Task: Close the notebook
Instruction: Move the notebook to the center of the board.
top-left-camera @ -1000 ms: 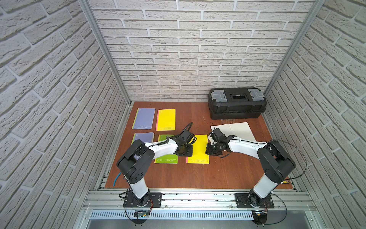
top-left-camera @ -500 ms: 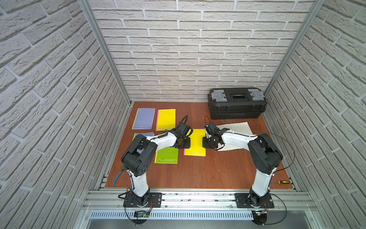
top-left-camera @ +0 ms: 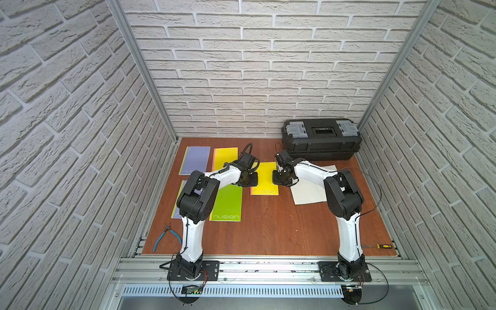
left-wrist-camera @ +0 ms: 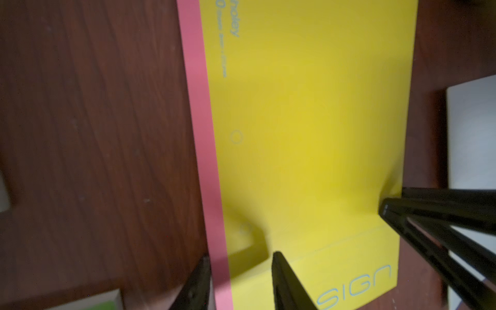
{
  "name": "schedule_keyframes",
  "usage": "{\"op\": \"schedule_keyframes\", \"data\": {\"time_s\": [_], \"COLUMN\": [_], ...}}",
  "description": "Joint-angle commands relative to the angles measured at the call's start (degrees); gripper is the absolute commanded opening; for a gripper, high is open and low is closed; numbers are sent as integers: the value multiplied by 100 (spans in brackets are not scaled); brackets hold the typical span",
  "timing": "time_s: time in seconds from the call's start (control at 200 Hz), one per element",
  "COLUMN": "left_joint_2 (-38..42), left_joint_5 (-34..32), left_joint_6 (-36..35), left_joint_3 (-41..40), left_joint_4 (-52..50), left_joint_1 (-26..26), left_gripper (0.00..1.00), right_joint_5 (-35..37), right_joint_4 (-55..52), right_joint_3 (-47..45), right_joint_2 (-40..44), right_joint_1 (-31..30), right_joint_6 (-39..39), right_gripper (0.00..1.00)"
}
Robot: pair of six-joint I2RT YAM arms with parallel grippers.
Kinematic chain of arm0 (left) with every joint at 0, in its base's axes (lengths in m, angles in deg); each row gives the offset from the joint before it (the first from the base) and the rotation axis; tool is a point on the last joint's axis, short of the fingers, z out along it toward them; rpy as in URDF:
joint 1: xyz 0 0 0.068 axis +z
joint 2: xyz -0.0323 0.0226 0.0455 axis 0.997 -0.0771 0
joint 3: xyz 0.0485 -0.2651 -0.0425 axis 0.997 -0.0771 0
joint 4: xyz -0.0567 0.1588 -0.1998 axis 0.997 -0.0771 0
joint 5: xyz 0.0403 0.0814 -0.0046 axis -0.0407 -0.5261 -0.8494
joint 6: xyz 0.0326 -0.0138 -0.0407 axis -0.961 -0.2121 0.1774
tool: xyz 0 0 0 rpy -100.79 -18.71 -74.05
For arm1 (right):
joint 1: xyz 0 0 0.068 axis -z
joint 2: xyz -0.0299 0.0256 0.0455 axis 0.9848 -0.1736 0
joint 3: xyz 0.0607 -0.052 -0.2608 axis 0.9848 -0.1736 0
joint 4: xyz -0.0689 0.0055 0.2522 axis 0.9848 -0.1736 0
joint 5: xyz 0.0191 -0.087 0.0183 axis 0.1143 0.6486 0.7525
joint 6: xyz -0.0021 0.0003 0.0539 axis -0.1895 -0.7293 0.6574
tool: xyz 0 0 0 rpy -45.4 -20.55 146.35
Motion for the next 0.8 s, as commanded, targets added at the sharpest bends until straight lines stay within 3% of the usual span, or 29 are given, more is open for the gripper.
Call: {"op": "schedule_keyframes", "data": {"time_s": [0.0,0.31,0.795], "left_joint_2": [-460,-914,-1826], "left_joint_5": [580,787,1132], "left_joint_6": [-174,-283,-557], "left_joint_3": [87,831,2239], "left_joint_4": [-155,-415,-1005], "left_joint_1": [-15,266,663], "left_gripper": [39,39,39], "right_joint_5": [-528,-812,-1405], "right_joint_4": [13,-368,-205], "right_joint_3": [325,1531,2594], "right_joint_2": [-423,-1266,-2216], "right_joint_1": [-93,36,85], "right_joint_6": [-150,-202,117], "right_gripper": [25,26,27]}}
